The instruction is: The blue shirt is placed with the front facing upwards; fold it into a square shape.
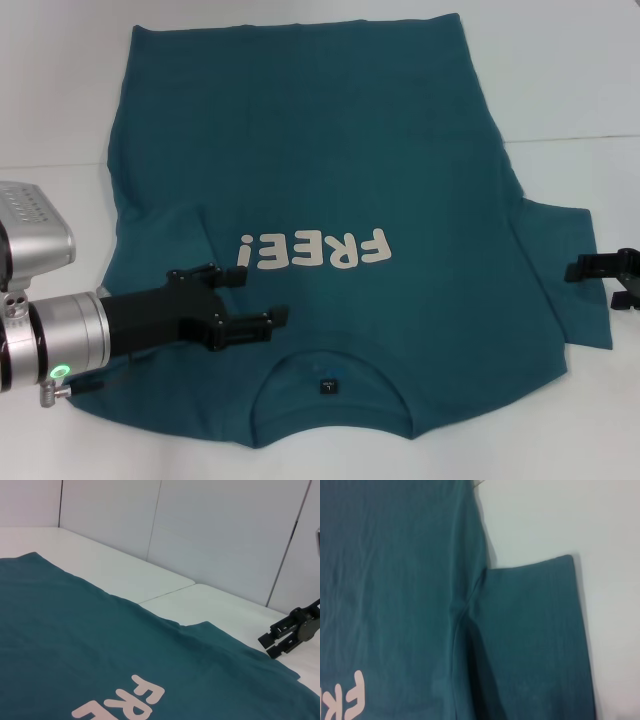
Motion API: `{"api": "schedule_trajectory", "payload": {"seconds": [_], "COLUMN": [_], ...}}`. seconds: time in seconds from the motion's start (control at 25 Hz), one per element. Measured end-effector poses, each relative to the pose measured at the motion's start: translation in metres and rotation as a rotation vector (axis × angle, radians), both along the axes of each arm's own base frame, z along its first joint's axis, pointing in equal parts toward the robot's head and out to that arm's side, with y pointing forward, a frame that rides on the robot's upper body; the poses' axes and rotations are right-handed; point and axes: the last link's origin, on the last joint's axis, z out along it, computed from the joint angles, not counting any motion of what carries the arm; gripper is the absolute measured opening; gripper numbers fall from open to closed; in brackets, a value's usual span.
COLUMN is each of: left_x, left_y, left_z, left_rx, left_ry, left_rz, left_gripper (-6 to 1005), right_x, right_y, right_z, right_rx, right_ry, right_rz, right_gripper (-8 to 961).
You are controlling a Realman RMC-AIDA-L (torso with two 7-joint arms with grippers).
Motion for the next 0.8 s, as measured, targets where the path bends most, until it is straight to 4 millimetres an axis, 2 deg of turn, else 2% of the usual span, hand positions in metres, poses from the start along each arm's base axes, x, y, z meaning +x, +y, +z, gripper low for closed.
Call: {"api": "schedule_trajectory", "payload": {"seconds": [0.8], "left_x": [0.0004], "left_y": [0.0001], "left_z": [-0.0004], "left_rx": [-0.001], "left_ry": [0.0], "left_rz": [-0.001], "left_gripper": [876], "right_x": [-0.0007], "right_y": [0.0026], "right_z": [-0.0062], "right_rx": [0.018], "right_ry": [0.019], "right_rz": [-0.008], "right_gripper": [788]}}
